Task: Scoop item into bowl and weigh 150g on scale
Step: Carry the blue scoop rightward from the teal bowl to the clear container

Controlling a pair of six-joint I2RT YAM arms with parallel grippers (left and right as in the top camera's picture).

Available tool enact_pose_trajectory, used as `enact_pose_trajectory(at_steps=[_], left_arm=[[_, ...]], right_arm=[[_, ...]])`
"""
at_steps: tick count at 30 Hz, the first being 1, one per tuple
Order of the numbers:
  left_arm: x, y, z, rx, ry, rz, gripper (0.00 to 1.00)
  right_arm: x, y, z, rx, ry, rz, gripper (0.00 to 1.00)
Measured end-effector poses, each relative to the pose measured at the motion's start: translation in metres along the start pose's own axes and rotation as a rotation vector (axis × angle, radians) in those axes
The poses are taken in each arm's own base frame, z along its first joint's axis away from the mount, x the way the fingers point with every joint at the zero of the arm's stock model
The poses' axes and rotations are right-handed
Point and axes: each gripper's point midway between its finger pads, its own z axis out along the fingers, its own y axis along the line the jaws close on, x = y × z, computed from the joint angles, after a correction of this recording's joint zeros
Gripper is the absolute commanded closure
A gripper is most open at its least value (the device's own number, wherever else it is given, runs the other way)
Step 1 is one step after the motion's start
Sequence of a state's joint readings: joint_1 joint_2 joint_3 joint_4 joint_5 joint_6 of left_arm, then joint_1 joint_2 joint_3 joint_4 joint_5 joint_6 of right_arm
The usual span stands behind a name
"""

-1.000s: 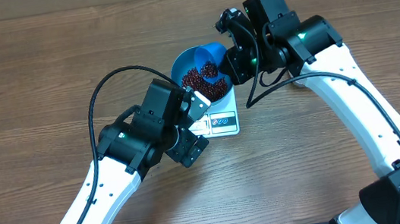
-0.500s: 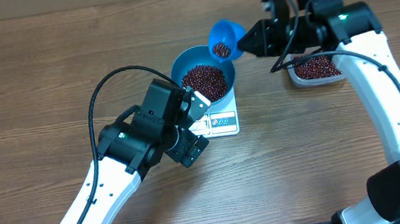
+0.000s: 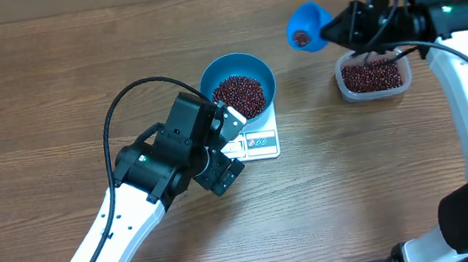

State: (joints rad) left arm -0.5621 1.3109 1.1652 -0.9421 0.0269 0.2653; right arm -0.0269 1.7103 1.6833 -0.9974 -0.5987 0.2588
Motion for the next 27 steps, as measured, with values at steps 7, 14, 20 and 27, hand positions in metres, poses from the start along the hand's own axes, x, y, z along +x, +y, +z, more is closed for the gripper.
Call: enact_pose_trajectory(at_steps=[7, 14, 20, 27], left_arm=[[0.0, 0.0, 0.0, 0.0, 0.0, 0.0, 0.01], [0.0, 0.0, 0.0, 0.0, 0.0, 0.0, 0.01], [0.0, 0.0, 0.0, 0.0, 0.0, 0.0, 0.01], [0.0, 0.0, 0.0, 0.0, 0.0, 0.0, 0.0]], right_arm=[[-0.005, -0.056, -0.023, 0.165, -0.03, 0.103, 0.96], [0.001, -0.096, -0.043, 0.286, -0.018, 0.151, 0.96], [0.016, -0.118, -0.054, 0.387, 0.036, 0.118, 0.96], [0.02, -0.133, -0.062, 0.486, 0.075, 0.009, 0.96]])
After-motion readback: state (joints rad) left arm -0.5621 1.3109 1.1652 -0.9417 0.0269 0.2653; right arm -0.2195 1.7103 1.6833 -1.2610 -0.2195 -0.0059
